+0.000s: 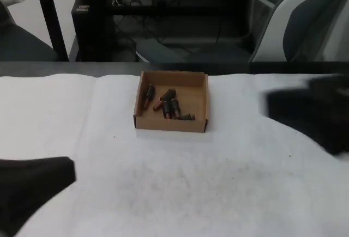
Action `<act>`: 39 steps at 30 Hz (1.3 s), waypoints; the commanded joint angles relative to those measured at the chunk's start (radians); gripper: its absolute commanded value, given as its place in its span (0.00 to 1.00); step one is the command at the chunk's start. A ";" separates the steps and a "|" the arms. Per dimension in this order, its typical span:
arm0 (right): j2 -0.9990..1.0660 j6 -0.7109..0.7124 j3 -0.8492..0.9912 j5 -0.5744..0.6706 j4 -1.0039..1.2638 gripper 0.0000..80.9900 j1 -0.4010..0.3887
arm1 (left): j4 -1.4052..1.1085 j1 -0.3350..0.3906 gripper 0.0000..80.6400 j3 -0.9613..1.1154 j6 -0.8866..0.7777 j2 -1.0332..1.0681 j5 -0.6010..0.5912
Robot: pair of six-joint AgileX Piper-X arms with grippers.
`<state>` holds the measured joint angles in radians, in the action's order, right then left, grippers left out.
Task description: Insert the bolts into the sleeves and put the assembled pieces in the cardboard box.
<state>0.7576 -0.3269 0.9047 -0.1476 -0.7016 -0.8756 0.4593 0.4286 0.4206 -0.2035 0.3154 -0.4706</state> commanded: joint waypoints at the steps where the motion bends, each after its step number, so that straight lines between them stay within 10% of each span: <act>1: -0.170 -0.043 -0.141 -0.150 0.051 0.74 -0.056 | -0.140 -0.001 0.02 -0.092 -0.050 -0.008 -0.010; 13: -0.544 -0.343 -0.599 -0.256 0.048 0.74 -0.114 | -0.369 0.002 0.02 -0.338 -0.141 -0.006 -0.028; 39: -0.544 -0.375 -0.905 -0.315 0.184 0.74 -0.112 | -0.298 0.002 0.02 -0.421 -0.058 -0.004 0.067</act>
<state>0.2202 -0.6910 -0.0078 -0.4485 -0.5235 -0.9882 0.1363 0.4286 -0.0095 -0.2691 0.3171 -0.4135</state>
